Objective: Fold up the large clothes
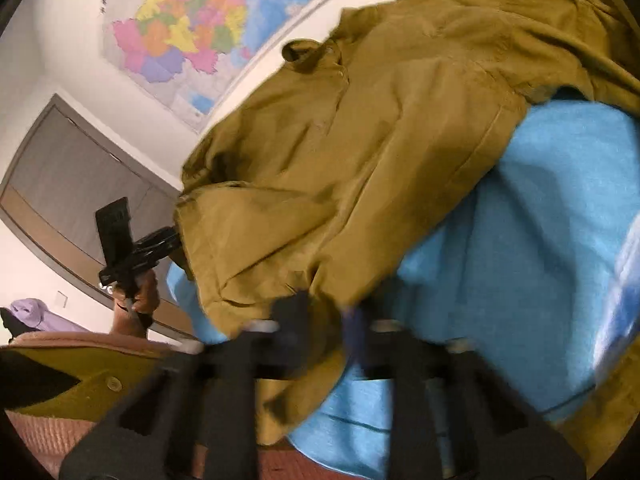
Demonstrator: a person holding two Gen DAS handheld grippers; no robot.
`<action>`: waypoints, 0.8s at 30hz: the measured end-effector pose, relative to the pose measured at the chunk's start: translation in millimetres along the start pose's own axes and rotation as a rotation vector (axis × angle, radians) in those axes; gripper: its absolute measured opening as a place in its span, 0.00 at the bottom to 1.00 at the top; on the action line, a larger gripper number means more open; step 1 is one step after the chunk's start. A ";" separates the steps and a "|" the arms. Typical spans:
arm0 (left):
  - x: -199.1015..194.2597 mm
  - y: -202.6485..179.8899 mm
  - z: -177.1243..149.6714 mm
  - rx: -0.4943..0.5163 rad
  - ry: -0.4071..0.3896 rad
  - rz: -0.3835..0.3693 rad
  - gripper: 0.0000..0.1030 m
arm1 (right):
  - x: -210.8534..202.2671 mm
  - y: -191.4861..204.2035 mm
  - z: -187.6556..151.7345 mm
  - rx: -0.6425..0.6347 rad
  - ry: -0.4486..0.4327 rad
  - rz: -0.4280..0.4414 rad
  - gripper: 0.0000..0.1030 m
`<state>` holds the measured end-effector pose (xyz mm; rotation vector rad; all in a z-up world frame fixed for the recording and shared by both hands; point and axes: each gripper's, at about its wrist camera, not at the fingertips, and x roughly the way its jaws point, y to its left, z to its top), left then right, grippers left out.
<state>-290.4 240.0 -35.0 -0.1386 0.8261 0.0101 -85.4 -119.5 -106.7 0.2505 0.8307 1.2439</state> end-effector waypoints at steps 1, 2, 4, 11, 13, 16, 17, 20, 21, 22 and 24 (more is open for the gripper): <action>-13.1 8.4 7.4 -0.040 -0.030 -0.042 0.18 | -13.4 2.8 4.8 -0.019 -0.039 -0.008 0.08; -21.7 17.3 14.3 -0.073 -0.046 -0.086 0.16 | -27.1 7.2 11.5 -0.036 -0.075 -0.022 0.08; -43.2 33.5 27.1 -0.132 -0.095 -0.167 0.15 | -60.3 11.9 25.9 -0.073 -0.155 -0.080 0.08; -93.1 100.2 29.1 -0.316 -0.250 -0.062 0.22 | -74.1 -21.2 30.6 -0.045 -0.107 -0.275 0.10; -74.4 109.0 23.2 -0.346 -0.152 0.262 0.37 | -67.5 -33.2 23.3 -0.007 -0.070 -0.276 0.17; -42.1 119.4 2.1 -0.403 0.002 0.331 0.41 | -74.9 -45.5 11.0 0.057 -0.093 -0.238 0.48; -36.8 119.6 -5.6 -0.422 0.017 0.254 0.44 | -77.3 -45.5 7.3 0.065 -0.104 -0.223 0.52; -36.3 104.2 -31.9 -0.412 -0.019 0.063 0.65 | -81.3 -42.8 -6.2 0.056 -0.100 -0.181 0.65; -37.8 100.1 -35.9 -0.401 -0.030 0.028 0.66 | -80.0 -40.1 -8.9 0.049 -0.096 -0.181 0.66; -39.7 91.2 -39.1 -0.376 -0.043 -0.010 0.68 | -79.5 -38.8 -10.5 0.044 -0.092 -0.185 0.67; -44.3 76.3 -39.5 -0.317 -0.059 -0.010 0.73 | -78.8 -37.0 -11.4 0.029 -0.082 -0.202 0.66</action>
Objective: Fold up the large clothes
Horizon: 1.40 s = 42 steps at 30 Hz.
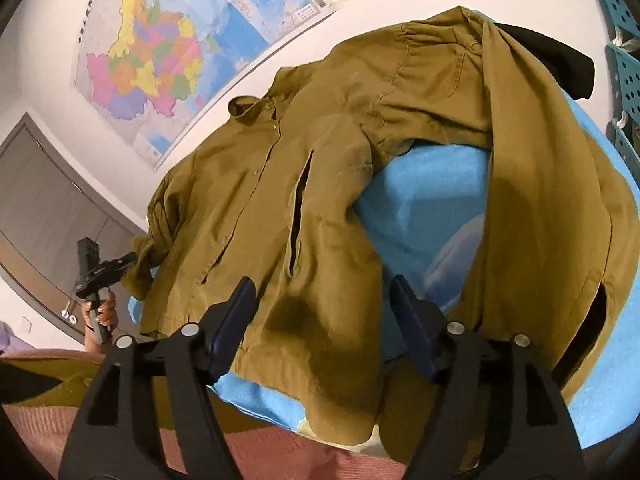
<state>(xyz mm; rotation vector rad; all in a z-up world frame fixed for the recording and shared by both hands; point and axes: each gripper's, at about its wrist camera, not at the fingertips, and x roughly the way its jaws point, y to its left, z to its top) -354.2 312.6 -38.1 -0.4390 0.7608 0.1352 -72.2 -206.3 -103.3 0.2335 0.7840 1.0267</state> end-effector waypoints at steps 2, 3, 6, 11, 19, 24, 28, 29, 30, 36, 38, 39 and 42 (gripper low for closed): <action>0.6 -10.1 3.0 0.042 -0.011 0.028 0.73 | 0.5 1.4 1.0 0.003 -0.001 0.000 0.61; -2.1 -17.7 4.2 0.060 -0.025 0.040 0.73 | -0.4 2.4 1.8 0.001 0.009 0.011 0.58; -9.7 -34.0 20.2 0.105 -0.078 0.048 0.73 | -21.7 2.9 10.0 -0.013 -0.056 -0.055 0.62; -25.7 -55.8 43.9 0.158 -0.227 0.099 0.85 | -62.3 -16.1 35.4 0.008 -0.242 -0.294 0.79; 9.1 -119.0 66.5 0.320 -0.210 0.006 0.89 | -15.4 -53.6 74.0 -0.023 -0.138 -0.438 0.69; 50.7 -148.3 73.4 0.368 -0.121 -0.068 0.89 | -10.3 -55.1 100.0 -0.065 -0.041 -0.414 0.10; 74.5 -167.2 80.7 0.418 -0.071 -0.121 0.89 | -64.5 -15.4 137.3 -0.093 -0.116 -0.242 0.07; 78.6 -170.4 83.0 0.429 -0.063 -0.138 0.89 | -77.0 0.6 146.8 -0.119 -0.130 -0.200 0.07; 83.0 -173.9 88.0 0.436 -0.054 -0.157 0.89 | -85.6 14.4 154.7 -0.142 -0.136 -0.171 0.07; 94.9 -182.3 111.8 0.433 -0.045 -0.284 0.89 | -85.6 121.9 193.9 -0.313 -0.127 0.039 0.07; 95.0 -179.7 120.9 0.408 -0.036 -0.340 0.89 | -65.9 151.3 200.2 -0.362 -0.101 0.098 0.07; 94.4 -177.4 124.6 0.397 -0.032 -0.367 0.89 | -50.1 164.6 202.3 -0.372 -0.080 0.143 0.07; 91.0 -167.0 129.2 0.367 -0.037 -0.418 0.89 | 4.6 195.8 201.2 -0.403 0.005 0.248 0.06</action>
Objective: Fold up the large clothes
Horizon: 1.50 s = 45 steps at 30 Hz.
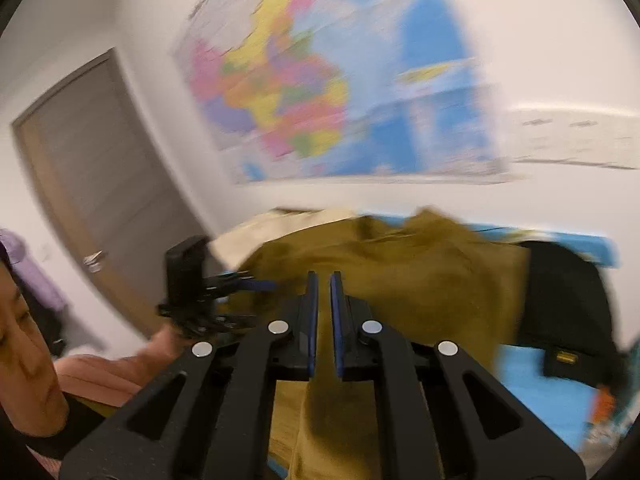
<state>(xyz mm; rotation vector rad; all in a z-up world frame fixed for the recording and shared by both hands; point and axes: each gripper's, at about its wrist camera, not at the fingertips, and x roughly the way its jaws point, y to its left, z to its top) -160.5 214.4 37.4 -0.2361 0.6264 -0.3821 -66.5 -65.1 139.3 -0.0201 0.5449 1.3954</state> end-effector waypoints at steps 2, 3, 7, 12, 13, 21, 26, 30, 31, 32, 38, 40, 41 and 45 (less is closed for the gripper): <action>-3.0 7.2 -1.6 -0.023 0.004 0.005 0.89 | 42.4 1.6 -0.8 -0.017 0.073 0.023 0.06; -3.4 10.0 -3.0 -0.031 0.008 0.015 0.89 | 63.7 -1.3 -3.0 -0.012 0.118 0.031 0.07; 3.0 15.8 -19.9 -0.044 0.071 0.038 0.89 | 106.8 -27.9 -16.4 -0.025 0.225 -0.139 0.28; 27.7 0.9 -41.3 -0.003 0.167 -0.020 0.89 | 126.5 -47.6 -60.7 -0.042 0.362 -0.270 0.53; 32.5 -1.9 -44.5 -0.002 0.183 -0.042 0.89 | 127.8 -47.0 -70.6 -0.046 0.386 -0.266 0.55; 80.1 -41.7 -75.7 0.045 0.378 -0.234 0.89 | 91.7 -33.3 -121.0 -0.107 0.415 -0.263 0.63; 95.8 -61.8 -90.3 0.062 0.449 -0.280 0.89 | 98.1 -16.2 -136.4 -0.267 0.473 -0.288 0.70; 99.5 -72.9 -99.3 0.095 0.474 -0.232 0.75 | 129.6 -5.0 -156.9 -0.510 0.564 -0.387 0.71; 98.9 -73.5 -99.5 0.101 0.468 -0.218 0.74 | 137.9 -5.8 -159.9 -0.544 0.581 -0.397 0.64; 98.8 -73.2 -98.4 0.097 0.467 -0.209 0.73 | 141.6 -7.9 -162.2 -0.553 0.590 -0.390 0.53; 66.0 -62.9 -77.5 0.048 0.364 -0.132 0.87 | 89.3 -23.1 -107.1 -0.364 0.325 -0.289 0.05; 50.3 -57.4 -69.9 0.039 0.304 -0.103 0.89 | 47.8 -36.2 -90.4 -0.229 0.142 -0.283 0.05; 46.6 -55.7 -67.2 0.038 0.290 -0.102 0.90 | 32.0 -42.4 -89.2 -0.181 0.074 -0.283 0.05; 55.4 -57.6 -68.2 0.022 0.292 -0.121 0.93 | 19.3 -56.1 -105.9 -0.094 0.045 -0.313 0.05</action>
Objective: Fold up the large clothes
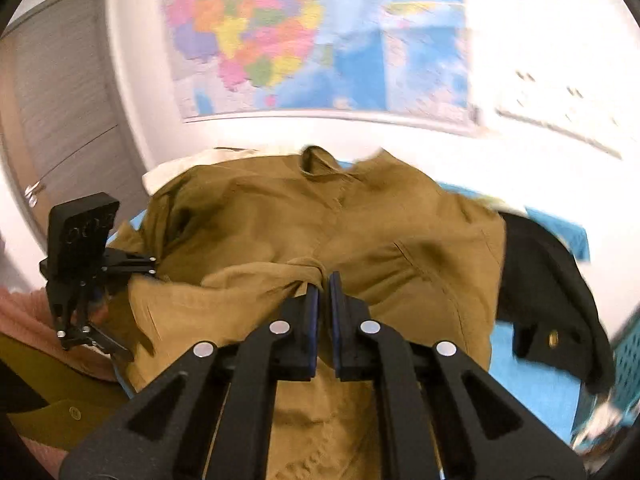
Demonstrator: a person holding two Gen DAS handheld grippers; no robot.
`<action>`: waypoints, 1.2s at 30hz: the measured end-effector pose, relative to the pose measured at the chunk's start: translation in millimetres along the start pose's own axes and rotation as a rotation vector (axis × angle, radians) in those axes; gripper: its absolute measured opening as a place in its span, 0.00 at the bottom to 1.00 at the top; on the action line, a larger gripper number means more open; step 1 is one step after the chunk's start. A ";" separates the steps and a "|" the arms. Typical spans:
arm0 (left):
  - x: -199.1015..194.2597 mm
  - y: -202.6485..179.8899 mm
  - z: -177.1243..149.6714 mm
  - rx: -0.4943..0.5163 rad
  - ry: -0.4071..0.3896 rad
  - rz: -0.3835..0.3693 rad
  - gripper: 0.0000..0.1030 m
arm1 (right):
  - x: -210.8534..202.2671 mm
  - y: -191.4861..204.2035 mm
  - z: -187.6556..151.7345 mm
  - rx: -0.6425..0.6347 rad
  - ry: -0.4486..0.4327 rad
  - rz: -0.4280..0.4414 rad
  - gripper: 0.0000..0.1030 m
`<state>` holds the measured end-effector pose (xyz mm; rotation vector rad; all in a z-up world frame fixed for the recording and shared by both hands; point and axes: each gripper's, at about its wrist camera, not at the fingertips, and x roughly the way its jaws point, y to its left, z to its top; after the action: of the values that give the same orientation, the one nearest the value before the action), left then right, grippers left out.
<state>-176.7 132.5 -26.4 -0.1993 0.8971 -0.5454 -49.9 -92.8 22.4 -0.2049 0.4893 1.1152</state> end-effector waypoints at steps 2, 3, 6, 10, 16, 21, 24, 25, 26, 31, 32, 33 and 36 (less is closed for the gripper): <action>14.0 -0.6 -2.0 0.017 0.012 0.077 0.91 | 3.2 -0.2 -9.6 0.017 0.017 0.006 0.05; 23.5 -1.2 -3.4 0.031 0.014 0.112 0.77 | 1.5 1.4 -13.1 0.024 0.022 0.014 0.06; 43.8 0.0 -1.4 0.066 0.065 0.152 0.11 | -0.4 3.3 -15.5 0.033 0.014 0.017 0.06; 19.1 -2.9 30.8 0.203 -0.027 0.376 0.09 | -12.6 2.7 -6.9 0.040 -0.045 -0.003 0.06; -74.7 -10.3 110.0 0.282 -0.344 0.828 0.08 | -20.4 17.5 20.6 0.027 -0.221 0.036 0.06; -94.4 3.0 80.5 0.244 -0.343 0.830 0.16 | 51.3 44.2 -2.1 -0.028 -0.020 0.131 0.08; -72.5 32.4 44.8 0.165 -0.182 0.738 0.31 | 101.3 62.3 -33.4 -0.102 0.206 0.154 0.18; -69.4 44.2 37.8 0.130 -0.146 0.701 0.36 | 109.9 66.1 -40.3 -0.127 0.265 0.162 0.24; -68.8 56.4 29.2 0.071 -0.123 0.645 0.45 | 117.7 71.7 -50.3 -0.181 0.333 0.155 0.28; -77.9 81.4 16.7 -0.108 -0.092 0.443 0.68 | 93.4 60.0 -33.9 -0.197 0.309 0.162 0.38; -78.4 81.0 19.7 -0.103 -0.097 0.434 0.75 | 86.1 54.2 -26.3 -0.178 0.280 0.160 0.42; -76.6 81.4 25.2 -0.098 -0.104 0.431 0.78 | 77.8 43.9 -14.1 -0.132 0.232 0.167 0.50; -59.8 78.5 35.0 -0.088 -0.109 0.420 0.78 | 77.6 29.7 7.7 -0.005 0.136 0.232 0.54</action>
<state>-150.3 228.6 5.9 -0.1137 0.8275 -0.1045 -47.4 -14.1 -5.2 -0.2328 0.6433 1.3350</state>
